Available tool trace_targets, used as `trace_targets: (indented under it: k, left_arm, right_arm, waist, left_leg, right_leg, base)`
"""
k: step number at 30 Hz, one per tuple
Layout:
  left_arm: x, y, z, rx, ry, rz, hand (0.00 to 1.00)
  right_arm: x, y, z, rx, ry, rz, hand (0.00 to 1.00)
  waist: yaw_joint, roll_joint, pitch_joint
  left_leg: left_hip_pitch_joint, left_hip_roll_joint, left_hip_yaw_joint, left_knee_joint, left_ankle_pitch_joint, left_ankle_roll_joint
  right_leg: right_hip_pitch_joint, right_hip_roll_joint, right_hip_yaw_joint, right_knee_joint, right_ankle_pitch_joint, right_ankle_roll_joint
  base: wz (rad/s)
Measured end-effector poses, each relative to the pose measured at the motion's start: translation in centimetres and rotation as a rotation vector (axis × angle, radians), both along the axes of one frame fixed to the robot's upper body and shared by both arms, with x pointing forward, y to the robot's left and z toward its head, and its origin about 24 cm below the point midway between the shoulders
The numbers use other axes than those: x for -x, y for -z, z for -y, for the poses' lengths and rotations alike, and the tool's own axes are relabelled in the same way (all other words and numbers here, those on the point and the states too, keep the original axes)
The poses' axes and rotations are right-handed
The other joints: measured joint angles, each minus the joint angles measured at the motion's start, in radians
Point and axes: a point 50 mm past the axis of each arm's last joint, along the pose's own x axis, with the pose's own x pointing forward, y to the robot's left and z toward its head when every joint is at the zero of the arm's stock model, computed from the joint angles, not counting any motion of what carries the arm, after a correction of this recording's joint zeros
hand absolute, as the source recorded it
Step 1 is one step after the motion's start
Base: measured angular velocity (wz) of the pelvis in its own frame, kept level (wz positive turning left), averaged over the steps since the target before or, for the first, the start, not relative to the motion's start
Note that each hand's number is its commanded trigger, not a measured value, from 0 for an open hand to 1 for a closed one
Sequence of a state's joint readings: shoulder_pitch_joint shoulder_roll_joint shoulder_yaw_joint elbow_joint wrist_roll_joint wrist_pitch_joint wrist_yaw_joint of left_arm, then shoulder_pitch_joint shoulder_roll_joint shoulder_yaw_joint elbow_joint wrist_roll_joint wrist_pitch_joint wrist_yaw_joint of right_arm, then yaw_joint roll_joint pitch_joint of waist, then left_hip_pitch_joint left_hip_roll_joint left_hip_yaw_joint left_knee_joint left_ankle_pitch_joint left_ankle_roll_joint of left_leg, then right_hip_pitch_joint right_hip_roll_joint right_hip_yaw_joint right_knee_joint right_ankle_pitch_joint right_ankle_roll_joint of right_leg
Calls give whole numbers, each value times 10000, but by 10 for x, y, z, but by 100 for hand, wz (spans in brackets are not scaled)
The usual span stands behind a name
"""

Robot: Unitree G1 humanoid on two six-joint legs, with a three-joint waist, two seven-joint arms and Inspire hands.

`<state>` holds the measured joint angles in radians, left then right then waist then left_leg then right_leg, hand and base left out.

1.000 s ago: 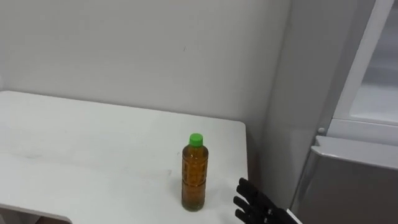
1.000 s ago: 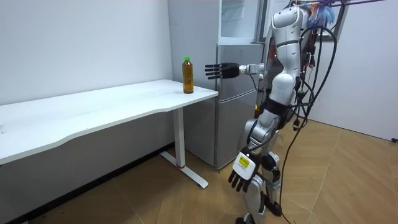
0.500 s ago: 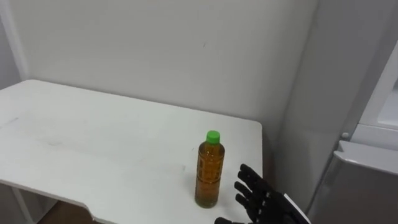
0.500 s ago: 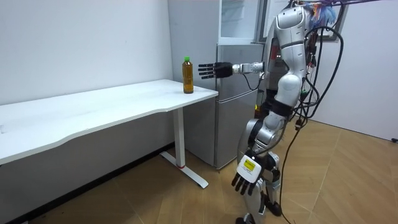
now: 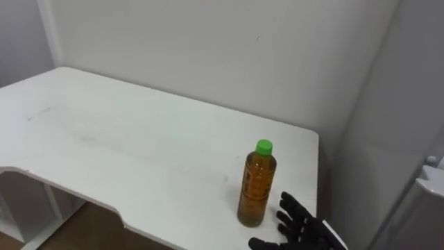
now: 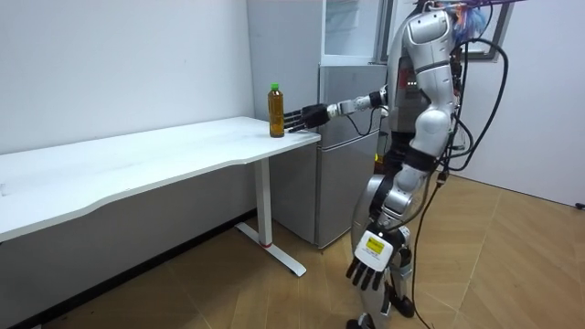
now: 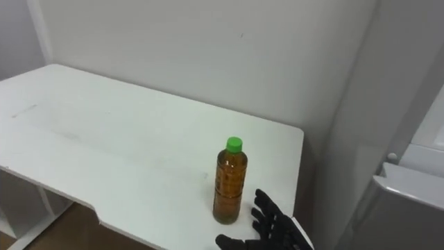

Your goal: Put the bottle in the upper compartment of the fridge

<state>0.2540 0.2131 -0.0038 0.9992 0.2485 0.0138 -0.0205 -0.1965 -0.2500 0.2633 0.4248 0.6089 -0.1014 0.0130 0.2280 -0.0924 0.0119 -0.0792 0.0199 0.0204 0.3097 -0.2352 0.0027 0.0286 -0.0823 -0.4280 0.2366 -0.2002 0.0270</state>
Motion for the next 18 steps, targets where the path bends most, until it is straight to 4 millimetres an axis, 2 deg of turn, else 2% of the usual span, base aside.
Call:
trace_targets:
  k: [5, 8, 11, 18]
  left_arm:
    - [0, 0, -1, -118, -32, -6, 0]
    - [1, 0, 0, -78, 22, -42, 0]
    - [0, 0, 2, -88, 96, -11, 0]
    - [-2, 1, 2, -122, 149, 43, 0]
  right_arm:
    - [-10, -5, 5, 522, 689, 53, 0]
    - [-16, -11, 4, 646, 1008, 247, 0]
    - [-20, -9, 5, 912, 1426, 123, 0]
    - [-23, -9, 3, 1326, 2198, 132, 0]
  waist:
    - [-14, -29, 40]
    - [72, -12, 116]
    - [273, -7, 119]
    - [476, -11, 117]
  left_leg:
    - [-322, -93, -287, -26, 114, 21]
    - [-394, -102, -324, -12, 146, 16]
    - [-389, -104, -320, -21, 164, 16]
    - [-376, -118, -326, -48, 185, 18]
  right_leg:
    - [-102, -77, -400, -1, 1, -2]
    - [-129, -66, -425, -27, 21, -33]
    - [-131, -68, -419, -25, 23, -37]
    - [-129, -78, -417, -29, 23, -37]
  base:
    - [19]
    - [6]
    - [0]
    - [0]
